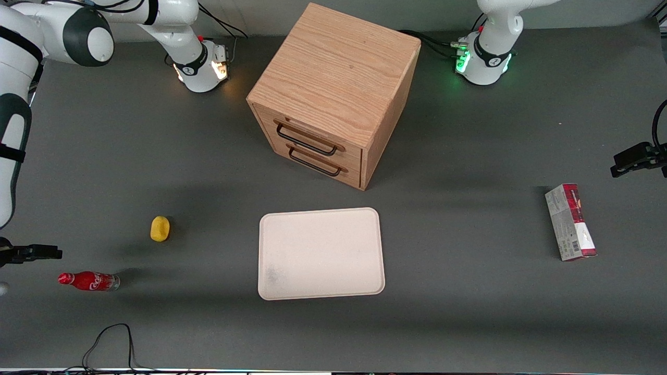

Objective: Place coke bottle on tray
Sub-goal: 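Lower the right gripper over the bottle and close it around the neck, then lift the bottle with the right gripper off the table, then carry the bottle over the white tray's corner and lower it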

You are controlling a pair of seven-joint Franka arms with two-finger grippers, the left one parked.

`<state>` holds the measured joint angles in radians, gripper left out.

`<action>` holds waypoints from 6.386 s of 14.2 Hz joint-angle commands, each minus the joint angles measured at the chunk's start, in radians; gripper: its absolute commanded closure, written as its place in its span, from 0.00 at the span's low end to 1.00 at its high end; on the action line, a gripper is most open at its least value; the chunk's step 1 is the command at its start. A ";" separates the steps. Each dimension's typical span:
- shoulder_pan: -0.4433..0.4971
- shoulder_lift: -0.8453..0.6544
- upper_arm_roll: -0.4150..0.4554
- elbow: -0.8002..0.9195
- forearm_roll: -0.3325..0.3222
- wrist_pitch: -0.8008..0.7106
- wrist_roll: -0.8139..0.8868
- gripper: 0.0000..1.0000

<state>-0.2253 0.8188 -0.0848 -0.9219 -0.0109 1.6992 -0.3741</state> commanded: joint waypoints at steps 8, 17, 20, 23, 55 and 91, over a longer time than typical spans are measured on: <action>-0.005 0.108 0.043 0.057 0.002 0.123 0.049 0.01; -0.006 0.140 0.057 0.055 0.003 0.185 0.049 0.05; -0.006 0.138 0.057 0.052 0.006 0.172 0.046 0.09; -0.011 0.129 0.057 0.052 0.012 0.148 0.046 0.31; 0.068 -0.782 -0.032 -0.735 -0.003 -0.093 0.040 1.00; 0.486 -0.150 0.329 -0.403 -0.109 0.197 1.166 1.00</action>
<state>0.2598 0.6894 0.2413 -1.3083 -0.1024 1.8880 0.7661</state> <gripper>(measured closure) 0.692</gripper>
